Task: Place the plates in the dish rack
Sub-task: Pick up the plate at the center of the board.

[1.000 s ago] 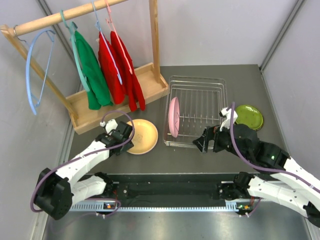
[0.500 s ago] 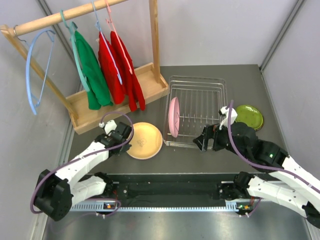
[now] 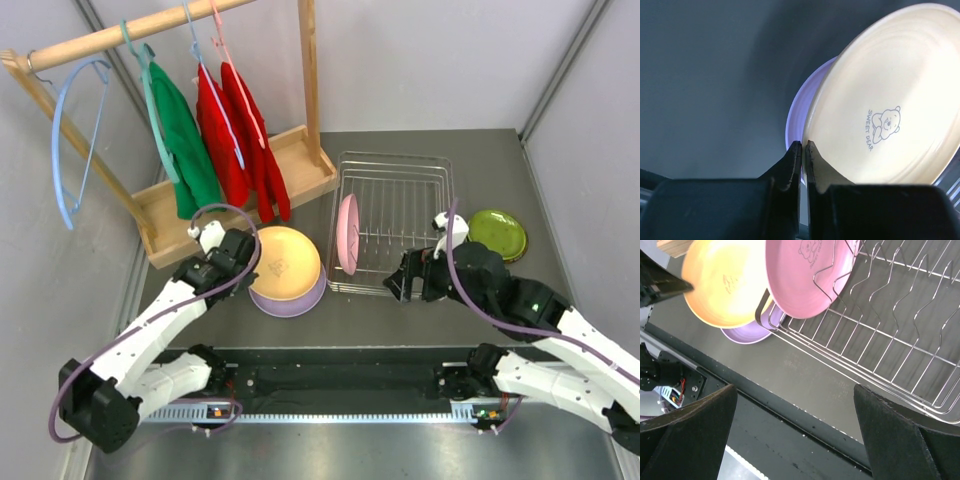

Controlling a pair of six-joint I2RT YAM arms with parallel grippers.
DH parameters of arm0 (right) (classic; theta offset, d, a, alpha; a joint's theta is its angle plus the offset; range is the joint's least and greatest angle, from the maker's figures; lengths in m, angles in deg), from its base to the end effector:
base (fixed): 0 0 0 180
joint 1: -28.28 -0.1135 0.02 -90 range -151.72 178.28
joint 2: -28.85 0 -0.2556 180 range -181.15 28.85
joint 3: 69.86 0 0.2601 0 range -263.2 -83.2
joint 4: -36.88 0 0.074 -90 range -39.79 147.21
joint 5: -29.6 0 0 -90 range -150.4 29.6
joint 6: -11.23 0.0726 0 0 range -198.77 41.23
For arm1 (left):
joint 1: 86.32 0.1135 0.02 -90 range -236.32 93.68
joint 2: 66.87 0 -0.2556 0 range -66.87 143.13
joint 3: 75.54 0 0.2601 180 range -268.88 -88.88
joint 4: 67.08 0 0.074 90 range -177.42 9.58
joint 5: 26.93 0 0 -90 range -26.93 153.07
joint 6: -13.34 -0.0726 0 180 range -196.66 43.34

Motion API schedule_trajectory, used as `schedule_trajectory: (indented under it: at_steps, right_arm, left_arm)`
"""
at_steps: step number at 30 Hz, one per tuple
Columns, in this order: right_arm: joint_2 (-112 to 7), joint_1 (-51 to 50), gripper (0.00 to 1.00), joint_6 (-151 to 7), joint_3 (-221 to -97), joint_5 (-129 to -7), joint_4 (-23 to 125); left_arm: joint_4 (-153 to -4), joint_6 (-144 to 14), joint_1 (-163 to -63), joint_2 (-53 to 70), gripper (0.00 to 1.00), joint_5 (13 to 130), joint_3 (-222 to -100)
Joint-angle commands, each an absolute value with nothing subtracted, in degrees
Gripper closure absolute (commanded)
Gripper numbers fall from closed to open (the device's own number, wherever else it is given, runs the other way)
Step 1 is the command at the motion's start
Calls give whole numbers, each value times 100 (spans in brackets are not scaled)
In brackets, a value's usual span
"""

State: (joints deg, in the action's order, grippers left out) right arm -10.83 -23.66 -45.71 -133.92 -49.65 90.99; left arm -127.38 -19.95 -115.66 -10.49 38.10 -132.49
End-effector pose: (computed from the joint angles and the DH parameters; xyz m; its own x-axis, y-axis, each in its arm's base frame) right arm 0.1256 0.1384 0.3120 -0.6237 0.0727 -0.7782 -0.3978 0.8275 0.3962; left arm 0.1972 -0.0757 0.2082 -0.6295 -0.5154 -0.5814 -0.4873 0.8447 -0.2212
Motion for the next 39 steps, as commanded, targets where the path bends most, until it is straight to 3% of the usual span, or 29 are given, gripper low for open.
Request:
schedule_trajectory:
  at_steps: [1, 14, 31, 37, 38, 39]
  right_arm:
    - [-1096, -2296, 1, -4537, -13663, -5046, 8880]
    - [-1685, -2190, 1, -4432, -13857, -5951, 8063]
    - [-2854, -1980, 3, -4204, -14446, -6382, 7299]
    - [-3012, -1927, 16, -4010, -14253, -6646, 7034]
    - [-3004, -1927, 20, -3984, -14226, -6672, 6999]
    - [-2995, -1927, 30, -3966, -14183, -6681, 6929]
  left_arm:
    - [-13121, -2129, -11559, -1334, 100, 3407, -14001]
    - [-13975, -2804, -11559, -2098, 100, 3450, -15260]
    - [-12165, -3474, -11559, -2292, 100, 6649, -14724]
    - [-11682, -3597, -11576, -2257, 100, 7492, -14548]
    - [-11637, -3623, -11576, -2248, 100, 7580, -14531]
    - [-11593, -3632, -11568, -2222, 100, 7729, -14478]
